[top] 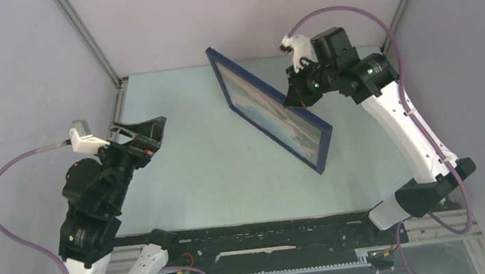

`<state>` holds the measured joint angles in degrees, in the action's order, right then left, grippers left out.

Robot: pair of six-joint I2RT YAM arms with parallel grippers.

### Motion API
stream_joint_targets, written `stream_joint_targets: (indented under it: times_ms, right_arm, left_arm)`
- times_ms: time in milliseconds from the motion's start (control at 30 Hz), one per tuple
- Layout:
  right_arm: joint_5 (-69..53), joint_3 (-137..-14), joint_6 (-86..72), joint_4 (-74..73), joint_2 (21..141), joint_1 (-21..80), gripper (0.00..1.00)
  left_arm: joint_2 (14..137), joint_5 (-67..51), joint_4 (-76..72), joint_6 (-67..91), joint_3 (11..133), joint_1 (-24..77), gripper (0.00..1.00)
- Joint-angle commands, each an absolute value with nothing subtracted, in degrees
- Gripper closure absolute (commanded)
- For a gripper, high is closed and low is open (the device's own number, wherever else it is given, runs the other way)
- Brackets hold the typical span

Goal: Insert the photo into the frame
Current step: Turn over the photo frame at the center of the board.

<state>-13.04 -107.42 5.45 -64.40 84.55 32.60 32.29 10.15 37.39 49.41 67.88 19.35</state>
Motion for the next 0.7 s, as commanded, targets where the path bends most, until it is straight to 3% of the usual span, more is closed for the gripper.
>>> stream_joint_targets:
  times_ms: [0, 200, 667]
  right_arm:
    - [-28.41, -110.75, -4.42, -61.68, 87.82, 23.15, 1.0]
    - [-38.66, -103.76, -14.19, -57.5, 90.57, 8.6, 1.0]
    - [-43.96, -68.51, -29.66, -22.75, 81.87, 5.53, 1.0]
  left_arm:
    - [34.05, 5.68, 35.72, 48.5, 65.74, 18.99, 0.0]
    - [34.45, 5.36, 34.65, 48.43, 65.33, 19.02, 0.01]
    - [35.2, 4.87, 33.48, 48.3, 63.65, 18.98, 0.01]
